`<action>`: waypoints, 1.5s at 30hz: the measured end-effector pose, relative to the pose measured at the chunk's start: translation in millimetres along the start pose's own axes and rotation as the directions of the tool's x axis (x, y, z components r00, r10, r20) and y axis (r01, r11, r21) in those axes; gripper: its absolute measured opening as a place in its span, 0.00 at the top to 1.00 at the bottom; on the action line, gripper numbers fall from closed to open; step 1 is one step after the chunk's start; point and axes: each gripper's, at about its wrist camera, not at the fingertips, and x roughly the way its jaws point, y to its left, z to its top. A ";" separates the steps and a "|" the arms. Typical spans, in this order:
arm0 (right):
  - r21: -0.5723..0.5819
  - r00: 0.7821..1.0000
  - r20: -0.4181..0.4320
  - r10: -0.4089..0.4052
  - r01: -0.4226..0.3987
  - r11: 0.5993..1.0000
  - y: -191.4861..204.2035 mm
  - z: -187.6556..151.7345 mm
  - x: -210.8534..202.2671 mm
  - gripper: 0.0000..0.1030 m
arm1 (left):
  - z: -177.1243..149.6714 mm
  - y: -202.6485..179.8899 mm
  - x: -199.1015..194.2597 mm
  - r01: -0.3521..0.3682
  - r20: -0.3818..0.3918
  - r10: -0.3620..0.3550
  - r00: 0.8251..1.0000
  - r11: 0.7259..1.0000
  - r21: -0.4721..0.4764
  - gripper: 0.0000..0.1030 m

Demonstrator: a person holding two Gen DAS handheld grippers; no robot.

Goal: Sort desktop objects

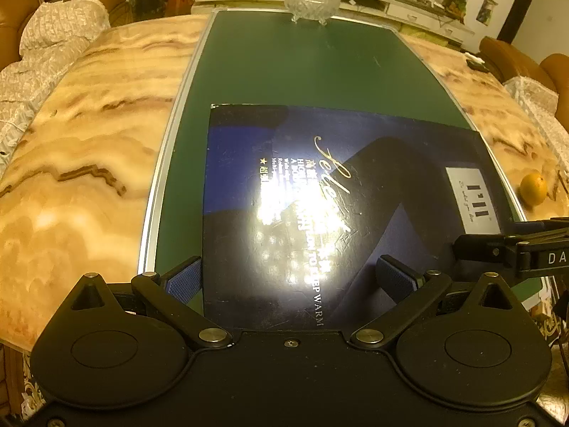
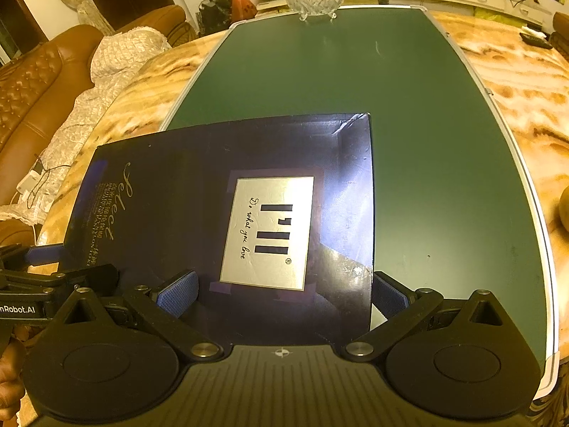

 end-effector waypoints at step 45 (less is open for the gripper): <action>0.015 0.999 -0.054 0.007 -0.006 1.000 -12.8 -2.5 32.8 0.00 | -8.3 7.6 32.6 0.003 -0.050 -0.004 0.999 1.000 -0.019 0.00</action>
